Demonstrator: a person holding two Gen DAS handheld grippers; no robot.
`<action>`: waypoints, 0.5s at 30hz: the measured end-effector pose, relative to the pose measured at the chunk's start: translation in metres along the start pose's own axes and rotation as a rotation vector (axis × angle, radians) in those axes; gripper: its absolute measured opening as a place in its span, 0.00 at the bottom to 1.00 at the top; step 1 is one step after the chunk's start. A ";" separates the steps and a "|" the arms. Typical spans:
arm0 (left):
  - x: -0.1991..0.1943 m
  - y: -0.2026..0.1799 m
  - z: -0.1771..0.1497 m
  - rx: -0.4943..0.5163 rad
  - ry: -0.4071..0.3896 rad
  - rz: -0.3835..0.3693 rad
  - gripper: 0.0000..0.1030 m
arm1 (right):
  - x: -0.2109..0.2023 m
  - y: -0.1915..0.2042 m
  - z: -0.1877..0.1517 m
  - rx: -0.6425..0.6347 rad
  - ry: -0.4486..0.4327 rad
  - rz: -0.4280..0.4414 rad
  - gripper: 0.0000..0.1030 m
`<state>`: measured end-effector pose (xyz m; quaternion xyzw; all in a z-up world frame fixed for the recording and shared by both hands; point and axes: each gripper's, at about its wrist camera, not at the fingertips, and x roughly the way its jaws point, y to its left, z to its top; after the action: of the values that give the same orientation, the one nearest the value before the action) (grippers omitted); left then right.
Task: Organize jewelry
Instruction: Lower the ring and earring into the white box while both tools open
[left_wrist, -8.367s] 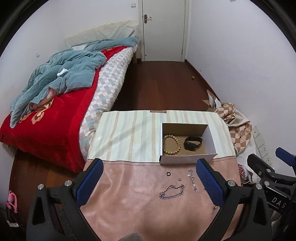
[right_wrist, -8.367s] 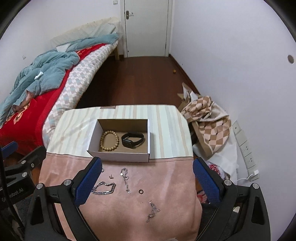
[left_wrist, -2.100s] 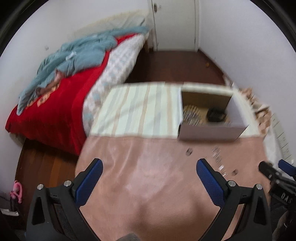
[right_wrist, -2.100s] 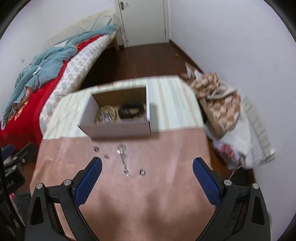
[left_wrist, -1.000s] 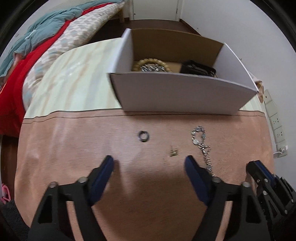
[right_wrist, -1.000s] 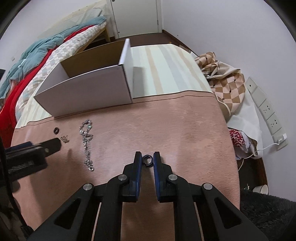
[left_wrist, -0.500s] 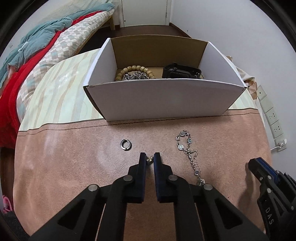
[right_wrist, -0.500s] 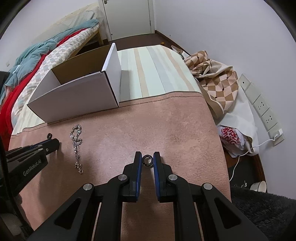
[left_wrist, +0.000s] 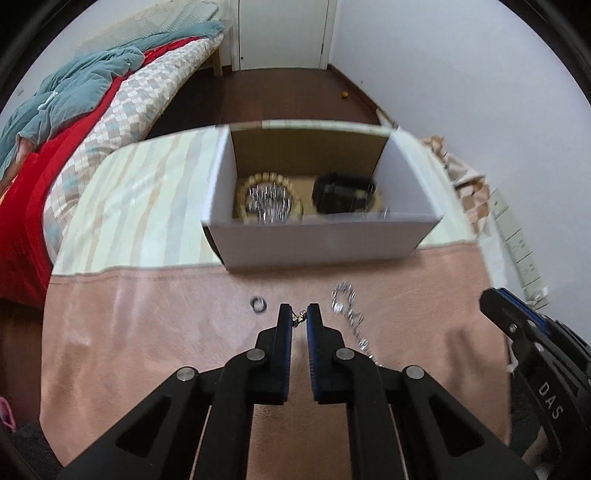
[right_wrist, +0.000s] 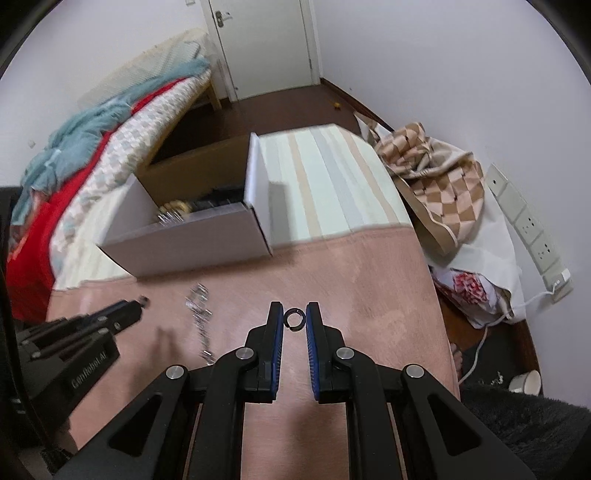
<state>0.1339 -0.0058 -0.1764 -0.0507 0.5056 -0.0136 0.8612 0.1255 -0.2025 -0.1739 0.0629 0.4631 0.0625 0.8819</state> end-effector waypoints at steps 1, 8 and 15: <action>-0.007 0.002 0.008 -0.004 -0.011 -0.009 0.05 | -0.005 0.003 0.008 -0.001 -0.010 0.019 0.13; -0.015 0.024 0.072 -0.031 -0.031 -0.054 0.05 | 0.000 0.023 0.076 -0.030 -0.022 0.140 0.12; 0.027 0.041 0.118 -0.040 0.067 -0.060 0.05 | 0.062 0.037 0.142 -0.062 0.103 0.205 0.12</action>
<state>0.2493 0.0415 -0.1470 -0.0827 0.5325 -0.0310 0.8418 0.2754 -0.1634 -0.1384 0.0791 0.4966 0.1697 0.8476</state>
